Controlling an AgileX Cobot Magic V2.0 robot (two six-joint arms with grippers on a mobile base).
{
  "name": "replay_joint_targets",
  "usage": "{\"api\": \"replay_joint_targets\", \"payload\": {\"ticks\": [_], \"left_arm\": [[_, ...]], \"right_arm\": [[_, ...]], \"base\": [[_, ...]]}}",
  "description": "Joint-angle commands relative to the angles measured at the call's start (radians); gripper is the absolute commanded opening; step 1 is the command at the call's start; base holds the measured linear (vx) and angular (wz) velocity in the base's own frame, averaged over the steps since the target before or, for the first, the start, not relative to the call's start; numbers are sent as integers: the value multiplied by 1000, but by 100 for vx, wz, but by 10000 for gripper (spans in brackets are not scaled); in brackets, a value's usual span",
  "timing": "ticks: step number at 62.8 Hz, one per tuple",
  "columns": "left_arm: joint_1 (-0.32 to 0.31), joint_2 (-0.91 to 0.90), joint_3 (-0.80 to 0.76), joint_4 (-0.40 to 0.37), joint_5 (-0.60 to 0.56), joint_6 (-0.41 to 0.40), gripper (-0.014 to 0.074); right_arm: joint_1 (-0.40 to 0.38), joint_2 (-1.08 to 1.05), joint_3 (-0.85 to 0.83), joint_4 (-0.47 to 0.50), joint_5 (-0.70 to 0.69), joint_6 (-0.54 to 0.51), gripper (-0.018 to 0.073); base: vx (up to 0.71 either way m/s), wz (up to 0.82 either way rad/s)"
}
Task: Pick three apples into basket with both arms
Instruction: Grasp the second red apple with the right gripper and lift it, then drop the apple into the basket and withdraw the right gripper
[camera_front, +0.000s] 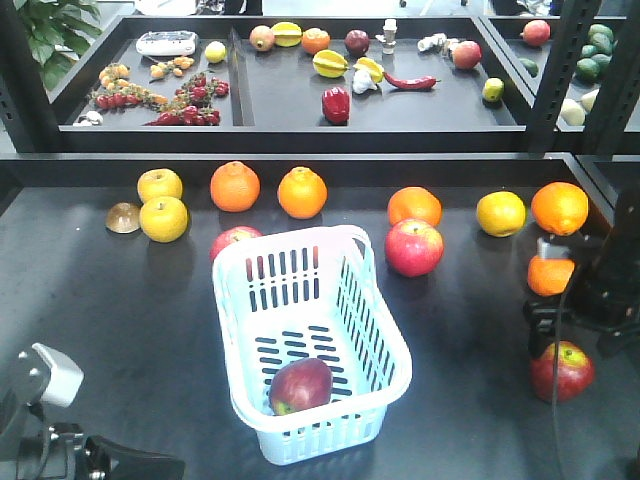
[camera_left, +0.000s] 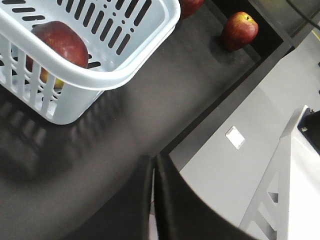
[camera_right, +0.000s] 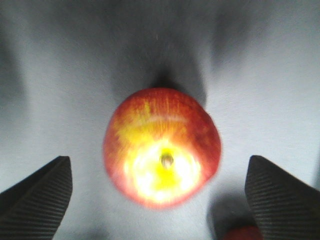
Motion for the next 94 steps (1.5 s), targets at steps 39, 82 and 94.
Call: {"api": "replay_joint_targets", "payload": {"ticks": [39, 82, 94], "left_arm": [[0, -13, -21, -48, -17, -4, -6], [0, -13, -21, -52, -18, -4, -6], [0, -13, -21, -52, -17, -5, -6]], "right_arm": [[-3, -188, -25, 195, 43, -189, -3], [431, -477, -23, 617, 147, -461, 25], [562, -426, -23, 567, 6, -458, 211]], "base": [[0, 0], [0, 0], [0, 0]]}}
